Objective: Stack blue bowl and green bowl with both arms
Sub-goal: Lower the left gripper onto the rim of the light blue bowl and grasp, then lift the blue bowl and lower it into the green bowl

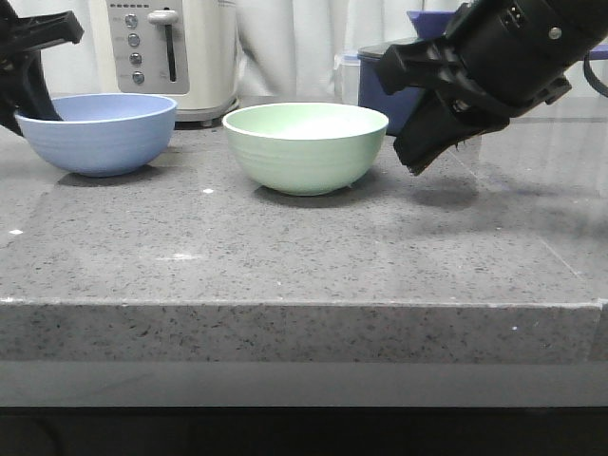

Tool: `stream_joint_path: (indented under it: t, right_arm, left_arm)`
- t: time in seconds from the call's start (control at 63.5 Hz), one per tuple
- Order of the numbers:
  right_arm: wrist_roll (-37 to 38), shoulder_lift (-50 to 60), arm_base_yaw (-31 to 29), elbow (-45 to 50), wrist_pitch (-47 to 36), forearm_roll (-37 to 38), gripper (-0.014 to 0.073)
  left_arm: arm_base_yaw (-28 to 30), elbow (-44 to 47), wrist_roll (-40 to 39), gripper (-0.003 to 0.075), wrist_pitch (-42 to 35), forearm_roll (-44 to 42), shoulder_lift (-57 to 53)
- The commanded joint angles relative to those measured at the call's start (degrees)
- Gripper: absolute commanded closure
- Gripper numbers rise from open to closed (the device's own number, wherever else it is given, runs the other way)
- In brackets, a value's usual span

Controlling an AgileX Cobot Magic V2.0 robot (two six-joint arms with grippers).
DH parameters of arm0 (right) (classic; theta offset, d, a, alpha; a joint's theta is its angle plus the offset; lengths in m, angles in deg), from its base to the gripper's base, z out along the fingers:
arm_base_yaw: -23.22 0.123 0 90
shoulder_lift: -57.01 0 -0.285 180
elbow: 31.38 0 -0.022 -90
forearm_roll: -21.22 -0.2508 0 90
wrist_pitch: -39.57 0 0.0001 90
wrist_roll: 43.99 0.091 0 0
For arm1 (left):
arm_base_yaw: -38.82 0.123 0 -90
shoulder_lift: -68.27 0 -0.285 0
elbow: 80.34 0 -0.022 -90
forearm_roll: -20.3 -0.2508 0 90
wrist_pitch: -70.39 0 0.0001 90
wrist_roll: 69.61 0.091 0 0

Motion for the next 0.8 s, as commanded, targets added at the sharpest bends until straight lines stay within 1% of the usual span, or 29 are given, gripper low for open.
stream_joint_path:
  t: [0.0, 0.063, 0.236, 0.331, 0.425, 0.567, 0.787]
  right_arm:
    - [-0.71, 1.98, 0.04, -1.28, -2.29, -1.01, 0.0658]
    - [-0.71, 1.98, 0.04, -1.28, -2.29, -1.01, 0.0658]
    - [-0.71, 1.98, 0.04, -1.28, -2.29, -1.01, 0.0658]
    - [-0.71, 1.98, 0.04, -1.28, -2.29, -1.01, 0.0658]
    - [-0.71, 1.98, 0.04, -1.28, -2.29, -1.01, 0.0658]
    - [-0.71, 1.98, 0.04, -1.28, -2.29, -1.01, 0.0658]
    - [-0.71, 1.98, 0.04, -1.28, -2.29, -1.01, 0.0658]
  left_arm:
    - [0.08, -1.92, 0.13, 0.0707, -2.38, 1.51, -3.74]
    - [0.08, -1.92, 0.13, 0.0739, -2.38, 1.51, -4.64]
    - [-0.56, -2.93, 1.79, 0.074, -1.22, 1.6, -8.39]
    - [-2.55, -5.17, 2.79, 0.074, 0.91, 1.6, -9.8]
    - [-5.75, -8.39, 2.9, 0.074, 2.62, 1.6, -10.07]
    - [-11.56, -12.29, 2.9, 0.074, 2.88, 1.6, -9.41]
    - [-20.23, -18.34, 2.9, 0.074, 4.93, 1.41, -4.76]
